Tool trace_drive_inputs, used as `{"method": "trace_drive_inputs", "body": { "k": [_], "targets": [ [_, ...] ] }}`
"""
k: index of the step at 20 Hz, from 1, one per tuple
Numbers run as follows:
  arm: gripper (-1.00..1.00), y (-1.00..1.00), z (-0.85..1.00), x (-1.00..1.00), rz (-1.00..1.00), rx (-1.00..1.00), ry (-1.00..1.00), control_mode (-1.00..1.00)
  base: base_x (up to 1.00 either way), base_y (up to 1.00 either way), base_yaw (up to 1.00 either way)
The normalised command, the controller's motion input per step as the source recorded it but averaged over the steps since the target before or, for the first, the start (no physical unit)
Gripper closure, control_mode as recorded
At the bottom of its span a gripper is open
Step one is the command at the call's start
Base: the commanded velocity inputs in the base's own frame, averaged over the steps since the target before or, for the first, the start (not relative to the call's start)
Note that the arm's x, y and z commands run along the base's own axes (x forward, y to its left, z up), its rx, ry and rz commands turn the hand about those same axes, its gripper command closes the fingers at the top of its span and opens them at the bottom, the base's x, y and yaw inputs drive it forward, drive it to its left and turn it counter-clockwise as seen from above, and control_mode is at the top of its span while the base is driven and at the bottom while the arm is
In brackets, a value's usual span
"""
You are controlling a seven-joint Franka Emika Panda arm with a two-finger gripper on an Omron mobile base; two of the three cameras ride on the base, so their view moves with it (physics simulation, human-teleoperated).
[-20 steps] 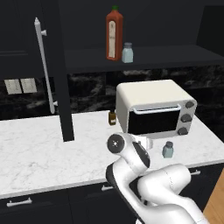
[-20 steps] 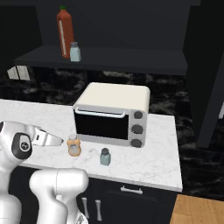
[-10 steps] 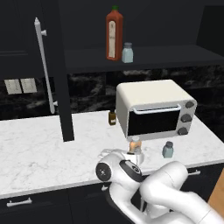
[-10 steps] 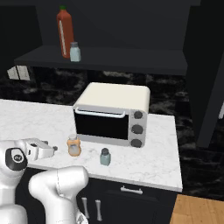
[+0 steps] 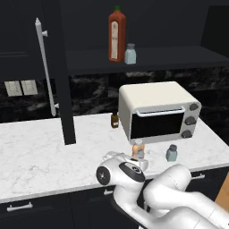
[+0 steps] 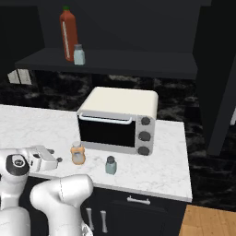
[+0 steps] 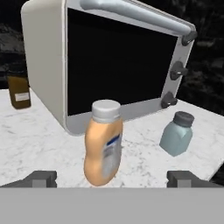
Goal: Put the shaker and condiment bottle from the counter next to their counterparts in the cabinet.
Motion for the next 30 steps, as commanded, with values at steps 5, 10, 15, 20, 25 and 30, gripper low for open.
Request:
{"method": "trace_drive_inputs", "body": {
  "k": [5, 10, 15, 20, 25, 30],
  "targets": [
    [-1.00, -0.02, -0.26, 0.39, -0.04, 0.00, 0.00, -1.00, 0.00, 0.00, 0.00],
    [-1.00, -0.14, -0.33, 0.35, 0.00, 0.00, -0.03, -1.00, 0.00, 0.00, 0.00],
    [-1.00, -0.28, -0.22, 0.00, -0.01, 0.00, -0.01, -1.00, 0.00, 0.00, 0.00],
    [-1.00, -0.32, -0.07, 0.13, 0.00, 0.00, 0.00, -1.00, 0.00, 0.00, 0.00],
    [-1.00, -0.34, 0.00, 0.00, 0.00, 0.03, 0.00, -1.00, 0.00, 0.00, 0.00],
    [-1.00, -0.35, -0.01, 0.13, 0.00, 0.02, 0.00, -1.00, 0.00, 0.00, 0.00]
  ]
}}
